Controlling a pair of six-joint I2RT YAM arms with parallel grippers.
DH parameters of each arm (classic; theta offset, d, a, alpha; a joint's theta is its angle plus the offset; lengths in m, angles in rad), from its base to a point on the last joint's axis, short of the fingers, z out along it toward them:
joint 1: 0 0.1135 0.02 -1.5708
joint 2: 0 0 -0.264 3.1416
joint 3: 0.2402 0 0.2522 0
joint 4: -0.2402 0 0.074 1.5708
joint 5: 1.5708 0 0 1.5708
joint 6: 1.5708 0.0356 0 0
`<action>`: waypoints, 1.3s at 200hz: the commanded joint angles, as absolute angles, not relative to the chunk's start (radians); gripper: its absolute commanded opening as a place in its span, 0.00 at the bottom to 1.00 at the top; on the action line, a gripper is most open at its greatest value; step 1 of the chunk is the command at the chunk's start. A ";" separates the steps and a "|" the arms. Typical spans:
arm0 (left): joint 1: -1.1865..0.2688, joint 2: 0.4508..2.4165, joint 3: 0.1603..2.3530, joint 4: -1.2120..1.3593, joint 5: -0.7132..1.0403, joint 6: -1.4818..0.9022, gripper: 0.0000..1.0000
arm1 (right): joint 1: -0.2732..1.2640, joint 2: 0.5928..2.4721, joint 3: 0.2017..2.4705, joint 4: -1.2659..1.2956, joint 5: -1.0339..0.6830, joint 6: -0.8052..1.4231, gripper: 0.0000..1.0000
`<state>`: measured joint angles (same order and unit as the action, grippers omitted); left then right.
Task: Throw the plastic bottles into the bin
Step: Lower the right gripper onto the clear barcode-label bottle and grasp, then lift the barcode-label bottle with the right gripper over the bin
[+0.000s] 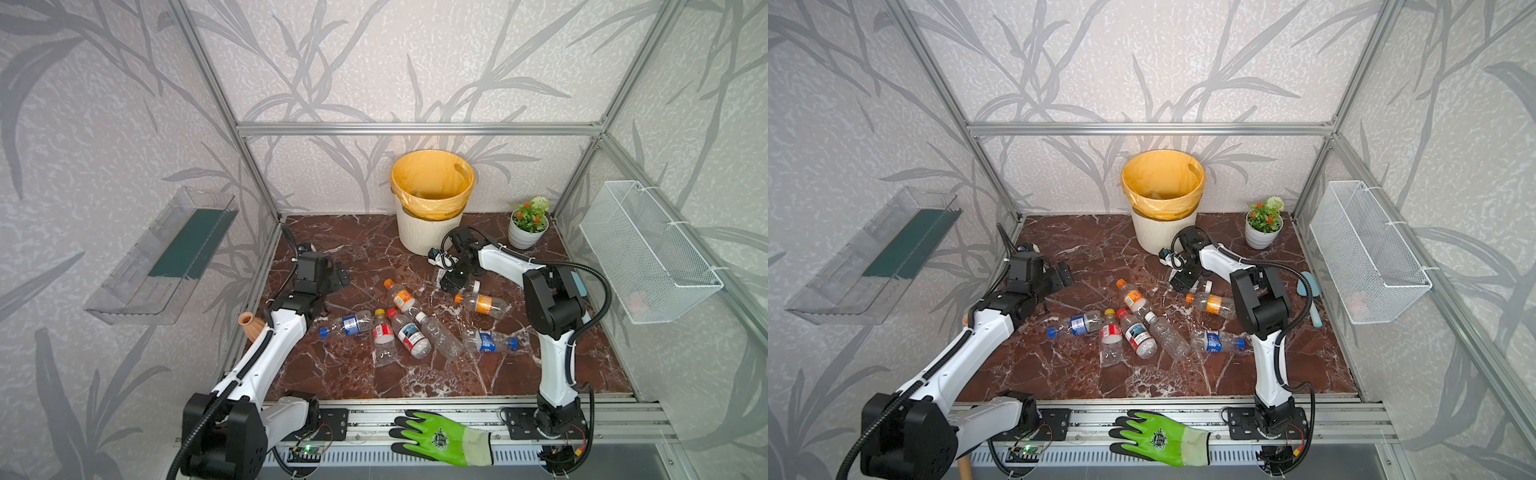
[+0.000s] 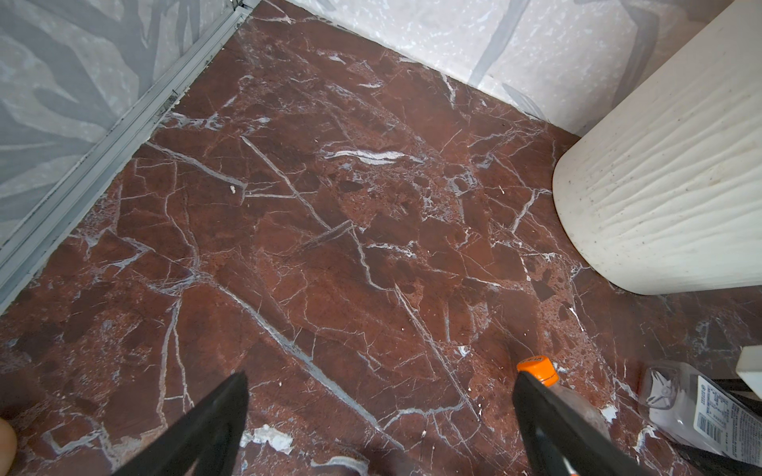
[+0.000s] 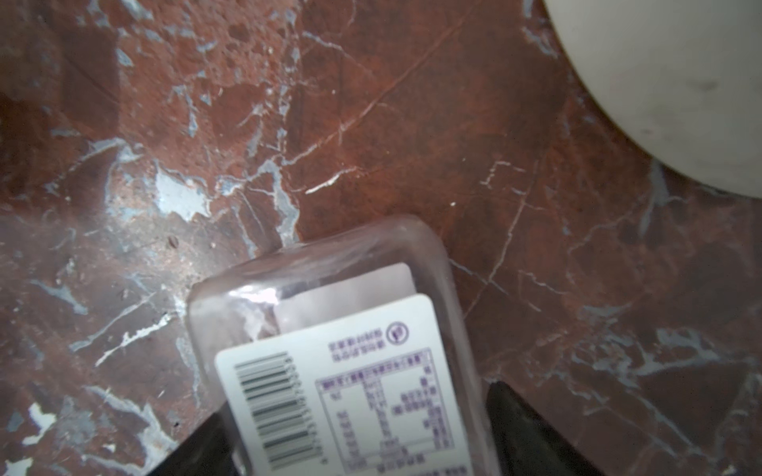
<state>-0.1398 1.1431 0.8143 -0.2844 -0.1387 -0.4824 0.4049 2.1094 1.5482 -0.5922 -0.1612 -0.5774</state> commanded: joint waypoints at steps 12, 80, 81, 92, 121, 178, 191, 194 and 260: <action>-0.135 1.141 0.803 -0.304 -0.169 -0.481 0.99 | 0.410 2.108 1.576 -0.610 -0.160 -0.573 0.75; -0.135 1.140 0.800 -0.307 -0.169 -0.486 0.99 | 0.410 1.949 1.461 -0.454 -0.181 -0.472 0.62; -0.135 1.140 0.800 -0.307 -0.169 -0.486 0.99 | 0.410 1.945 1.458 -0.453 -0.181 -0.471 0.62; -0.135 1.138 0.798 -0.308 -0.172 -0.489 0.99 | 0.407 1.912 1.435 -0.419 -0.178 -0.452 0.61; -0.135 1.138 0.784 -0.293 -0.178 -0.501 0.99 | 0.408 1.814 1.374 -0.327 -0.154 -0.401 0.60; -0.135 1.154 0.788 -0.282 -0.170 -0.517 0.99 | 0.391 1.574 1.213 -0.053 -0.167 -0.285 0.55; -0.135 1.153 0.788 -0.284 -0.175 -0.518 0.99 | 0.391 1.523 1.188 -0.018 -0.170 -0.257 0.55; -0.135 1.153 0.787 -0.284 -0.176 -0.519 0.99 | 0.391 1.508 1.181 -0.011 -0.170 -0.252 0.55; -0.135 1.146 0.784 -0.268 -0.163 -0.524 0.99 | 0.368 1.204 1.062 0.253 -0.064 -0.130 0.54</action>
<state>-0.1398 1.1488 0.7952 -0.2829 -0.1558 -0.5060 0.3820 1.3052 1.0748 0.0864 -0.1261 -0.1986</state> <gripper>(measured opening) 0.992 0.650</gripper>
